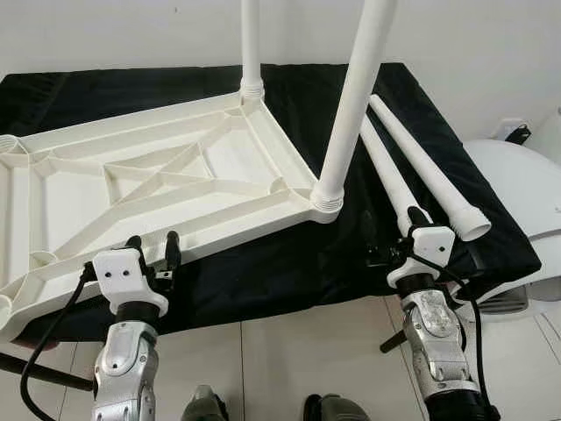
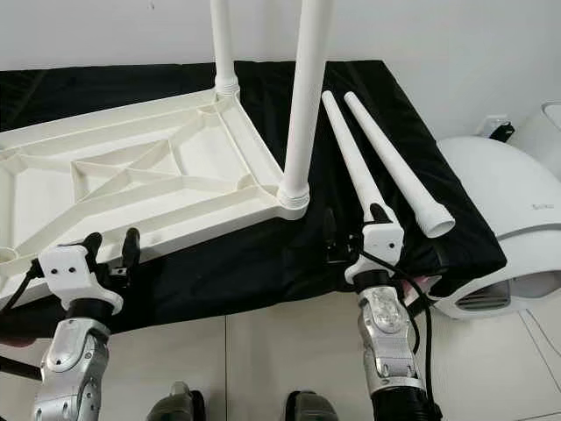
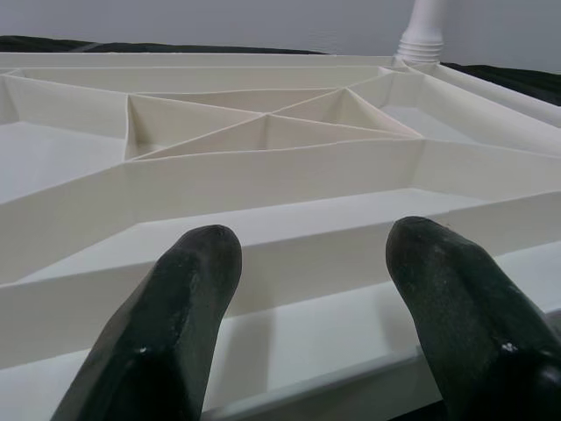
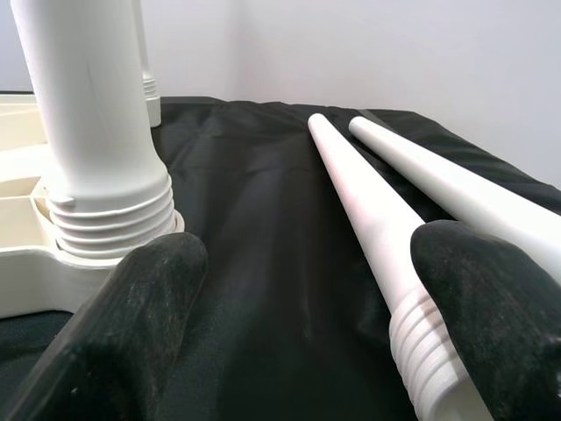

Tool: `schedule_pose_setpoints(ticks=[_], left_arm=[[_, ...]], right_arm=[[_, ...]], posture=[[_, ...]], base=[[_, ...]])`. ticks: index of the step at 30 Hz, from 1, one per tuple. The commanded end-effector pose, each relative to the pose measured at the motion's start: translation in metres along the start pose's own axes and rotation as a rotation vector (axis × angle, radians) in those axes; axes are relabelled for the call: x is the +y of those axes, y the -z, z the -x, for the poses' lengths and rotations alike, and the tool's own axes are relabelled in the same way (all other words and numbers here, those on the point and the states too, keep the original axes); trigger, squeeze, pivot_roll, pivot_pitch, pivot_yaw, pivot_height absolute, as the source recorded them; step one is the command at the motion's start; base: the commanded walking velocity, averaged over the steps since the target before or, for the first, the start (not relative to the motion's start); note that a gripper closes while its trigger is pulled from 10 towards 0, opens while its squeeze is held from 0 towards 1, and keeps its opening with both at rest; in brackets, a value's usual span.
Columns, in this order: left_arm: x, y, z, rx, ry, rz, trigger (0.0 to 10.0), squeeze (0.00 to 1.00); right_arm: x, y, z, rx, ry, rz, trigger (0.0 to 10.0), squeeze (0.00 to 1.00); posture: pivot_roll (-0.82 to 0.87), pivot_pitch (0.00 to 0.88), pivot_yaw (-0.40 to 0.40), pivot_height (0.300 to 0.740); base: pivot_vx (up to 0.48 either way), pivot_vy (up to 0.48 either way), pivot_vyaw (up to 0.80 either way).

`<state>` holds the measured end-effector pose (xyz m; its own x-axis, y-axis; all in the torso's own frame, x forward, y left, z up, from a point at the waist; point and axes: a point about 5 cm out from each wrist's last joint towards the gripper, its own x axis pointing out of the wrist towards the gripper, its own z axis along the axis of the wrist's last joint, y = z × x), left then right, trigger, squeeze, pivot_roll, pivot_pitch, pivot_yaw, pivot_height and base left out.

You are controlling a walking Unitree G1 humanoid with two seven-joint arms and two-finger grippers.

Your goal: Building children table

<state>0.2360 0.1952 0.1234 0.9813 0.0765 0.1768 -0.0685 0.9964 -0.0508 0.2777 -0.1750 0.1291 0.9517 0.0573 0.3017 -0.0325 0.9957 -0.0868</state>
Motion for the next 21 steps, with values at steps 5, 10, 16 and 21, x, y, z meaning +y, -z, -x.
schedule_pose_setpoints(ticks=[5, 10, 16, 21], left_arm=[[0.0055, 0.0009, 0.0025, 0.013, -0.085, -0.006, 10.0, 0.00], [0.0046, 0.0003, 0.0019, 0.012, -0.083, -0.011, 10.0, 0.00], [0.0047, -0.0005, 0.0011, 0.010, -0.084, -0.018, 10.0, 0.00], [0.0051, -0.0014, 0.0002, 0.009, -0.082, -0.025, 10.0, 0.00]], right_arm=[[0.0034, 0.0030, 0.0018, 0.017, -0.020, -0.002, 10.0, 0.00], [0.0053, 0.0021, 0.0012, 0.019, -0.033, -0.005, 10.0, 0.00], [0.0057, 0.0024, 0.0013, 0.021, -0.036, -0.002, 10.0, 0.00], [0.0068, 0.0026, 0.0015, 0.020, -0.037, -0.007, 10.0, 0.00]], posture=[[0.05, 0.089, -0.040, 0.740], [0.05, 0.088, -0.042, 0.740], [0.06, 0.085, -0.040, 0.740], [0.06, 0.086, -0.038, 0.740]], base=[[0.000, 0.000, 0.00], [0.000, 0.000, 0.00], [0.000, 0.000, 0.00], [0.000, 0.000, 0.00]])
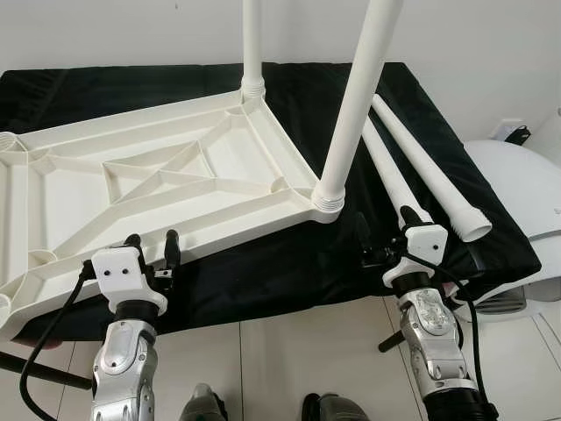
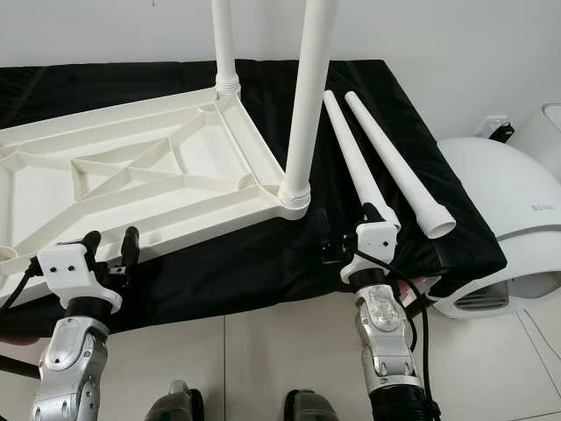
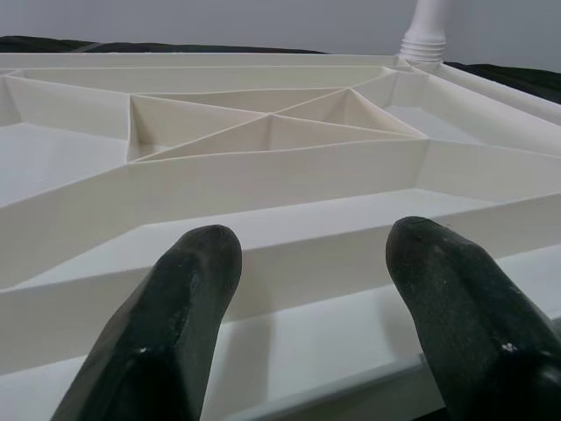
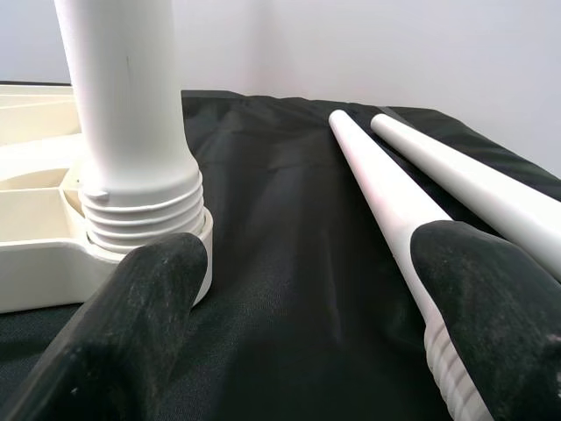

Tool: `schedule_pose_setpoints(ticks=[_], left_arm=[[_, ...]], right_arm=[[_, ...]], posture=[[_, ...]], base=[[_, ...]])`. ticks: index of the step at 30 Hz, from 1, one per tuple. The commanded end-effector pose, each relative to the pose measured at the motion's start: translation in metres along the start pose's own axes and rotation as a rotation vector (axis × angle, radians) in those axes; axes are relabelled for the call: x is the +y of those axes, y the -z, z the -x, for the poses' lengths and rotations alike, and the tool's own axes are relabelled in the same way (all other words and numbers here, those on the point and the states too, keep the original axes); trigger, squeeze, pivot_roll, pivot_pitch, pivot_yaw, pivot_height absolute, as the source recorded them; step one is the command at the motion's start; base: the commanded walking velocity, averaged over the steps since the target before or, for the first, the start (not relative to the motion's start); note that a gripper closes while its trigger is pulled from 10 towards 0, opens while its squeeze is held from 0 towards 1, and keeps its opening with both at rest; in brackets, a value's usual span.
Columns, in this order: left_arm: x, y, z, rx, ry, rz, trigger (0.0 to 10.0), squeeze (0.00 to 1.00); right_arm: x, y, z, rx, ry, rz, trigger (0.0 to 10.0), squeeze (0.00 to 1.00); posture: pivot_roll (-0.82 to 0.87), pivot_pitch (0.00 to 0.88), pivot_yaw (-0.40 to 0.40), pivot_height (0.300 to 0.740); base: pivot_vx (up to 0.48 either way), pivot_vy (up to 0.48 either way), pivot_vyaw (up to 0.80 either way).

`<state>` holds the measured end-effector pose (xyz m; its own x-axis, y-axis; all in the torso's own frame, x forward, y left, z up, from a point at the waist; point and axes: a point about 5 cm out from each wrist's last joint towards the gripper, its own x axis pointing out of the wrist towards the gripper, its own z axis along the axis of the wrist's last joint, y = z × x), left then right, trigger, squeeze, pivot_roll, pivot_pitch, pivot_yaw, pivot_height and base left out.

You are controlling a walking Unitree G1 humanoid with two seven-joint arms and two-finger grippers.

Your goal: Building children table

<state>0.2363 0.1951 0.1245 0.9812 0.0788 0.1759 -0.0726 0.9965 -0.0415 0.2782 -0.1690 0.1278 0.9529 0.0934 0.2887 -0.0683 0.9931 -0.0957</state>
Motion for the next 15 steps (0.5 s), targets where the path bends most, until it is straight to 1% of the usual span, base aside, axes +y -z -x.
schedule_pose_setpoints(ticks=[1, 15], left_arm=[[0.0053, -0.0005, 0.0004, 0.008, -0.080, -0.016, 10.0, 0.00], [0.0021, -0.0012, 0.0011, 0.018, -0.070, -0.029, 10.0, 0.00]], right_arm=[[0.0011, 0.0016, 0.0020, 0.009, -0.001, -0.004, 10.0, 0.00], [-0.0010, 0.0015, 0.0050, 0.012, -0.001, 0.009, 10.0, 0.00]], posture=[[0.05, 0.086, -0.038, 0.740], [0.05, 0.108, -0.035, 0.740]], base=[[0.000, 0.000, 0.00], [0.000, 0.000, 0.00]])
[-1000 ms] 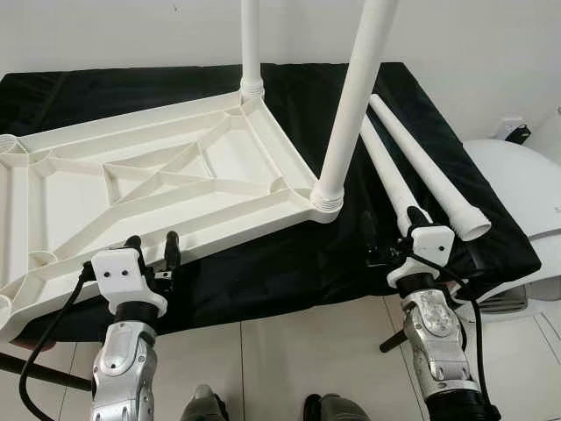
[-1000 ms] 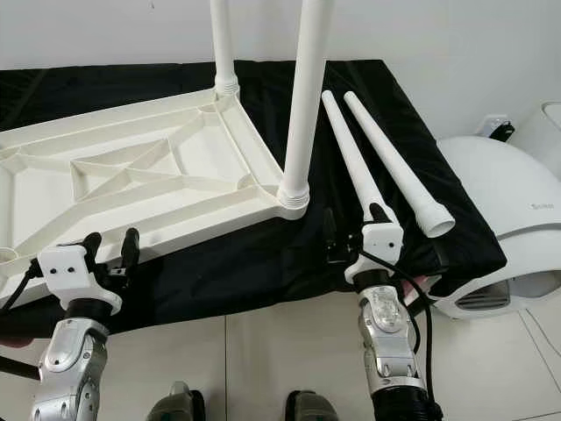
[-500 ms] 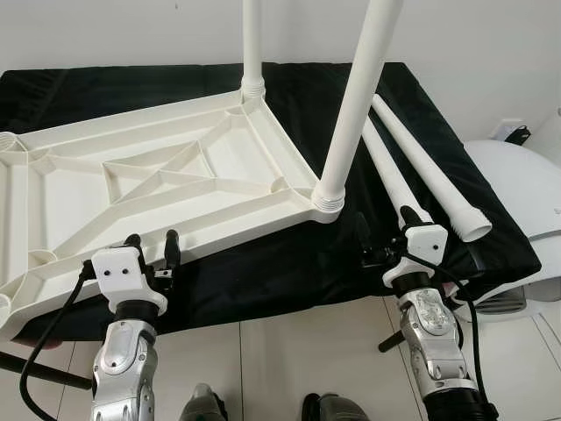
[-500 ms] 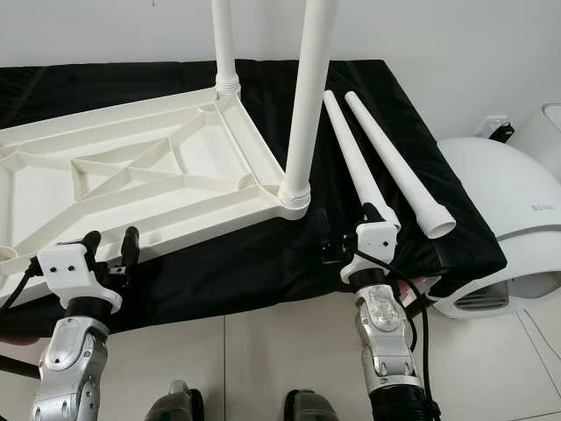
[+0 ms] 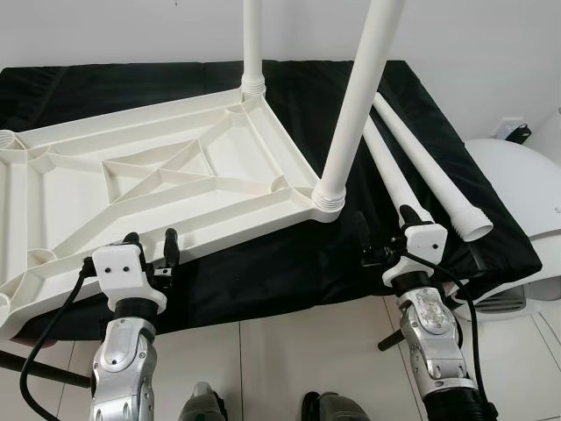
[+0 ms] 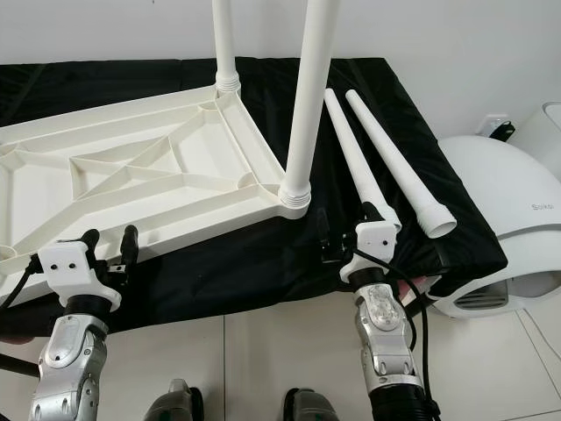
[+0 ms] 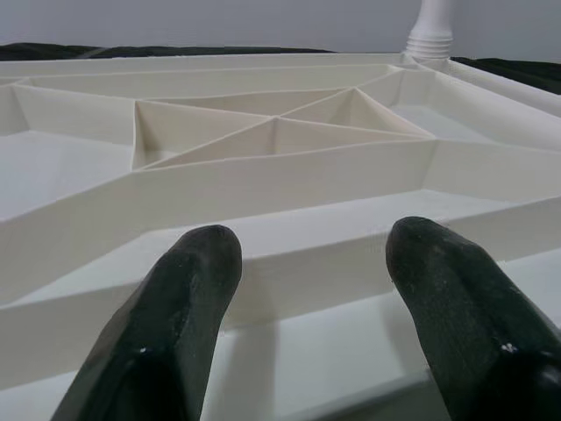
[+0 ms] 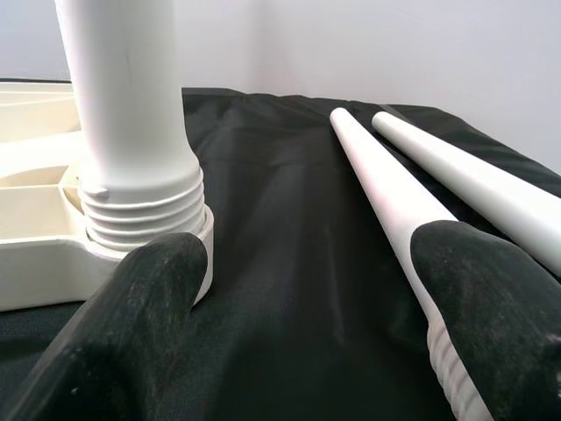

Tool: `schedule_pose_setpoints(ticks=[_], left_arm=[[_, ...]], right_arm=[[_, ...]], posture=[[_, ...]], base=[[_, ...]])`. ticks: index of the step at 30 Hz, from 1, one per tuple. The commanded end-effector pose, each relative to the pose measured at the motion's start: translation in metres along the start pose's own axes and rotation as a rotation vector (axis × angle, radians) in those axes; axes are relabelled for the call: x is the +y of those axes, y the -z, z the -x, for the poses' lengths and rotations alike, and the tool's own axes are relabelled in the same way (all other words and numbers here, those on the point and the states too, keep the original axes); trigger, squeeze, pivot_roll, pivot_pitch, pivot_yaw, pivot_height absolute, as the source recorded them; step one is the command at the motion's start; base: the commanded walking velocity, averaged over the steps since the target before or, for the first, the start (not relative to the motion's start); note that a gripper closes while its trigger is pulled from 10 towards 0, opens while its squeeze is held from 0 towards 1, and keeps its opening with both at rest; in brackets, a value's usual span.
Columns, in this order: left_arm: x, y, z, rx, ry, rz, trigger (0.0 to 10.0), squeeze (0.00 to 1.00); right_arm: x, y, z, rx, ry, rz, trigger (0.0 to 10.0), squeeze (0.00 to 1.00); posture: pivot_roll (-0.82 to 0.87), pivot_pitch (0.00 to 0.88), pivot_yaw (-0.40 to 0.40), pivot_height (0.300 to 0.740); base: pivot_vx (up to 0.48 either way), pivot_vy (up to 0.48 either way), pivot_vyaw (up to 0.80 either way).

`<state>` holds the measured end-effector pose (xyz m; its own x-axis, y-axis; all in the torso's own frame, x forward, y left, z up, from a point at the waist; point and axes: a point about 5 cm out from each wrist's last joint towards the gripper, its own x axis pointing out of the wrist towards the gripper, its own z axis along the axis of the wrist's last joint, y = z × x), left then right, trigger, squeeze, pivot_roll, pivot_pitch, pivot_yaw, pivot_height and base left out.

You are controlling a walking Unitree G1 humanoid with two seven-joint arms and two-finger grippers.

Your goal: Building children table

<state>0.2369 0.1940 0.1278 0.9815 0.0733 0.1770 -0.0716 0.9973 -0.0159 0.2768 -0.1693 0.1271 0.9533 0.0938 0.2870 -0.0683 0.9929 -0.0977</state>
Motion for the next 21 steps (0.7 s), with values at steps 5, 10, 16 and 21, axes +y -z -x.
schedule_pose_setpoints(ticks=[5, 10, 16, 21], left_arm=[[0.0039, 0.0021, 0.0026, 0.023, -0.079, -0.008, 10.0, 0.00], [0.0048, 0.0012, 0.0028, 0.020, -0.080, -0.023, 10.0, 0.00], [0.0039, 0.0005, 0.0009, 0.022, -0.071, -0.034, 10.0, 0.00], [0.0032, -0.0020, -0.0051, 0.004, -0.062, -0.041, 10.0, 0.00]], right_arm=[[-0.0004, 0.0010, 0.0038, 0.008, -0.001, 0.007, 10.0, 0.00], [-0.0009, 0.0018, 0.0048, 0.011, 0.003, 0.006, 10.0, 0.00], [0.0003, 0.0014, 0.0034, 0.006, 0.001, 0.005, 10.0, 0.00], [0.0027, -0.0006, -0.0023, -0.011, -0.007, 0.003, 10.0, 0.00]], posture=[[0.05, 0.111, -0.035, 0.740], [0.06, 0.112, -0.035, 0.740], [0.06, 0.104, -0.034, 0.740], [0.06, 0.086, -0.031, 0.740]], base=[[0.000, 0.000, 0.00], [0.000, 0.000, 0.00], [0.000, 0.000, 0.00], [0.000, 0.000, 0.00]])
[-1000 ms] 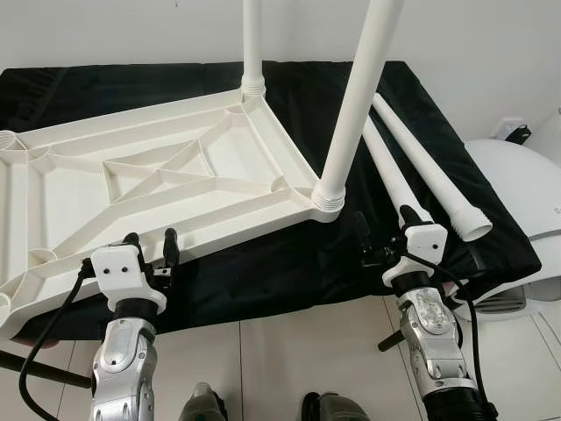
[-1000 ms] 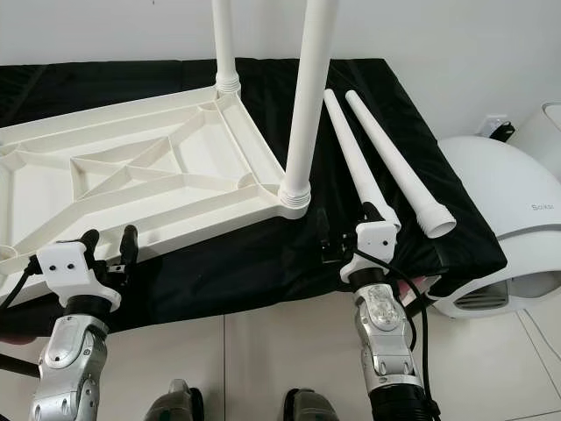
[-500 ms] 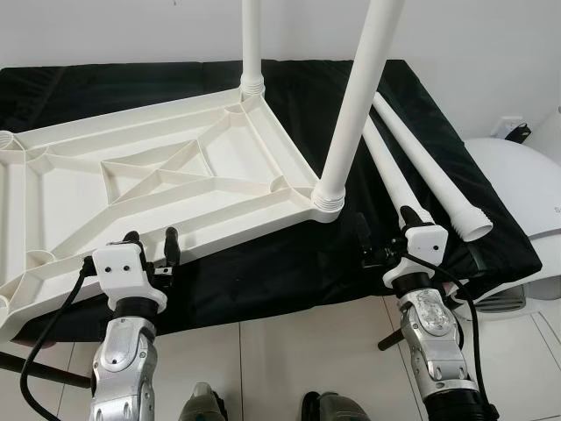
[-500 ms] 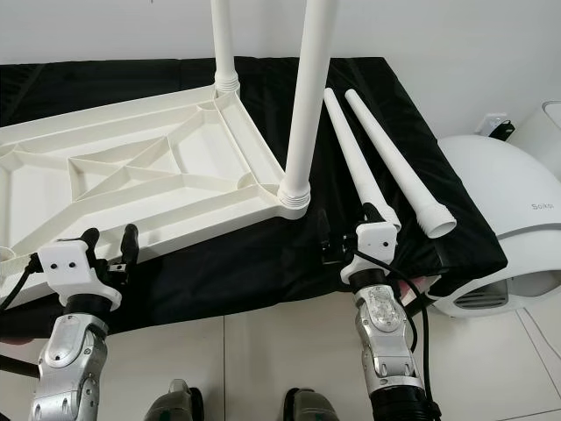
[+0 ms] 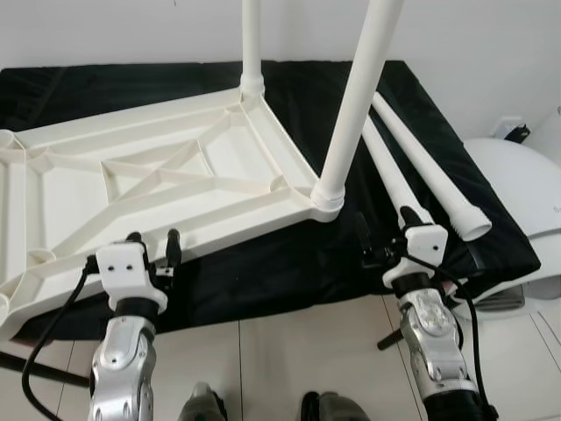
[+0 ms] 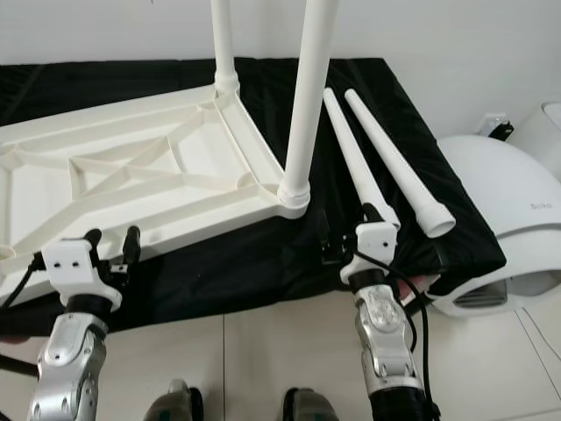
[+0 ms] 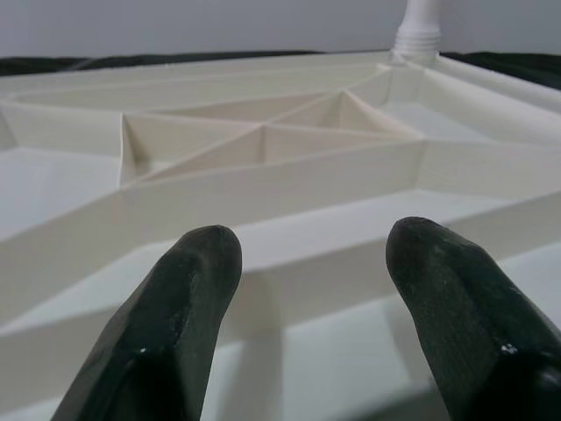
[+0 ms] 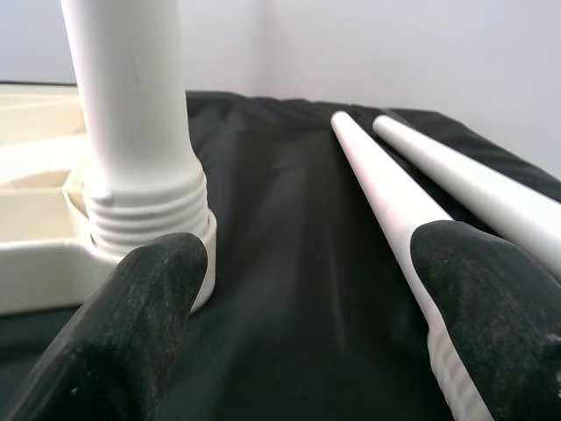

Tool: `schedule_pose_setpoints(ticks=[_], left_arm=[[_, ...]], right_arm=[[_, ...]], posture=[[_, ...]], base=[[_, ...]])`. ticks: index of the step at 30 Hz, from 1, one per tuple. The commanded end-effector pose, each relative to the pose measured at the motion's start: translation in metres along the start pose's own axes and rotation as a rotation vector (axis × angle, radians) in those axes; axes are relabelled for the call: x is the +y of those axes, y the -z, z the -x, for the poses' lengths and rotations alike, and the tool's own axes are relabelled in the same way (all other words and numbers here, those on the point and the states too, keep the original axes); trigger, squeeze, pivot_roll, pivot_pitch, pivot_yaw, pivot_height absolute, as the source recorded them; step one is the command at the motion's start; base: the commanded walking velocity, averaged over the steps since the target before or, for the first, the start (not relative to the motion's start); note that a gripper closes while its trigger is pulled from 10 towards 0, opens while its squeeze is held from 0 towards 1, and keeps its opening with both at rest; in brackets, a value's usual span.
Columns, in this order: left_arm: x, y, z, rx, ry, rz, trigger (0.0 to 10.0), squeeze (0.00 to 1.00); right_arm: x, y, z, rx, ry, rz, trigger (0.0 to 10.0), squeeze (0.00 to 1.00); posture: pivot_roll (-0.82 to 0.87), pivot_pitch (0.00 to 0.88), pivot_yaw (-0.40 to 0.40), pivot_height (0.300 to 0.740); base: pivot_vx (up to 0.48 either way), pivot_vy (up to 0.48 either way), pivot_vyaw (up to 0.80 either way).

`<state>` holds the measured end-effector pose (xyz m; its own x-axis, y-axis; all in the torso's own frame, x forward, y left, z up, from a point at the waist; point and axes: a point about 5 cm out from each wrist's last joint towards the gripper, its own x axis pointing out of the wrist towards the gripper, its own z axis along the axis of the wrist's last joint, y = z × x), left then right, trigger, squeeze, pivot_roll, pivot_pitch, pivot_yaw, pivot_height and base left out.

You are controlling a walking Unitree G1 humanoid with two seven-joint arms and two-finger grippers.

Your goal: Building children table

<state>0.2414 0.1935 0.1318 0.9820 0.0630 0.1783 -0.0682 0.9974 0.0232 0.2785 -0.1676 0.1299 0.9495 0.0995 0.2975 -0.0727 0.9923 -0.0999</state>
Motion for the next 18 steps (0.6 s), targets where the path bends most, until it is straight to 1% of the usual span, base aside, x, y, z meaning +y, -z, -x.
schedule_pose_setpoints(ticks=[1, 5, 9, 18], left_arm=[[0.0040, 0.0013, 0.0000, 0.007, -0.072, -0.003, 10.0, 0.00], [0.0020, 0.0019, -0.0025, 0.002, -0.053, -0.010, 10.0, 0.00], [0.0024, 0.0005, -0.0034, -0.005, -0.056, -0.003, 10.0, 0.00], [0.0008, 0.0041, 0.0035, 0.005, -0.061, 0.002, 10.0, 0.00]], right_arm=[[0.0015, 0.0017, 0.0003, 0.001, -0.002, 0.002, 10.0, 0.00], [0.0026, 0.0027, -0.0009, 0.001, -0.016, 0.006, 10.0, 0.00], [0.0023, 0.0021, -0.0020, -0.001, -0.016, 0.005, 10.0, 0.00], [0.0031, 0.0042, 0.0012, 0.006, -0.021, 0.003, 10.0, 0.00]], posture=[[0.06, 0.086, -0.031, 0.740], [0.06, 0.072, -0.033, 0.740], [0.06, 0.072, -0.033, 0.740], [0.06, 0.078, -0.034, 0.740]], base=[[0.000, 0.000, 0.00], [0.000, 0.000, 0.00], [0.000, 0.000, 0.00], [0.000, 0.000, 0.00]])
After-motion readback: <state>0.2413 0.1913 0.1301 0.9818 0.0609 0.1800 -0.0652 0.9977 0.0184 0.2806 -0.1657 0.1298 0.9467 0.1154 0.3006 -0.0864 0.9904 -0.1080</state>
